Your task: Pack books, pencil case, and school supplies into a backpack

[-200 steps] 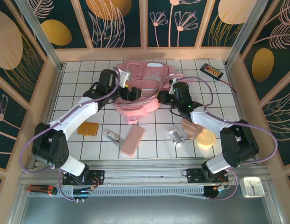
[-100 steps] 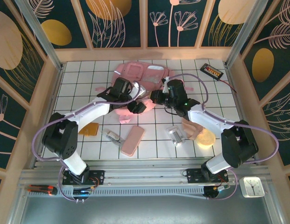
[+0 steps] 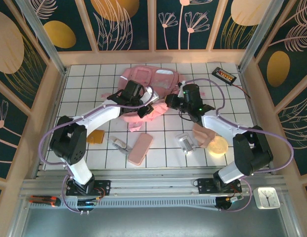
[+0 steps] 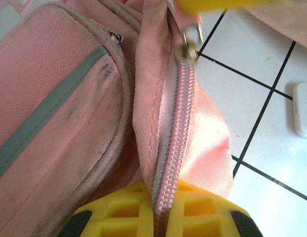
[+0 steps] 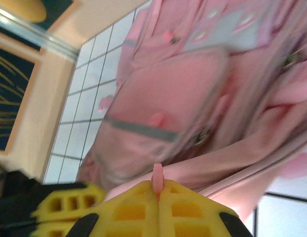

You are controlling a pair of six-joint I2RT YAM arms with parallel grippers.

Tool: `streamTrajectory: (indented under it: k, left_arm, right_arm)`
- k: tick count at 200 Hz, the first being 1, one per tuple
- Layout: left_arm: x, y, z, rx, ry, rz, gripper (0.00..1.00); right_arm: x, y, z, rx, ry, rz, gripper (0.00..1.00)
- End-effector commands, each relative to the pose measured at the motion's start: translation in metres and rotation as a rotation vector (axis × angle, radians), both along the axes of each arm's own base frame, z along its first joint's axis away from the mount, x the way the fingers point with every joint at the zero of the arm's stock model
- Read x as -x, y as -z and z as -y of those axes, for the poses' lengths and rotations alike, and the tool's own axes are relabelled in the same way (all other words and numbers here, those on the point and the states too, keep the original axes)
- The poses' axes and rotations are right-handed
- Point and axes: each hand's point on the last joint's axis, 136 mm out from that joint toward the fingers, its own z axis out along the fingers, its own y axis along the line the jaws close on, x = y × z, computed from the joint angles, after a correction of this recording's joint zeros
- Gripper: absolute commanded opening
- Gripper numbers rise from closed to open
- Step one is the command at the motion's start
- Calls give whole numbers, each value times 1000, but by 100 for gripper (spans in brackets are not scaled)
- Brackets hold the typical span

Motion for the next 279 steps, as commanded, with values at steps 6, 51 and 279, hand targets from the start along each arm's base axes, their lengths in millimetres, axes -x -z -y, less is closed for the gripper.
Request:
streamTrajectory:
  k: [6,51,279]
  left_arm:
    - [5,-41,-11,65,-17,31,0]
    - [17,-45,-20,75,17,36,0]
    - [-17,-35,-62,491,-802,-679,75]
  right_arm:
    - [-33,-32,48,-24,131,157,0]
    - [-64,1,91,-5,220,129,0]
    - [-44,7,35,110,-2,-252,57]
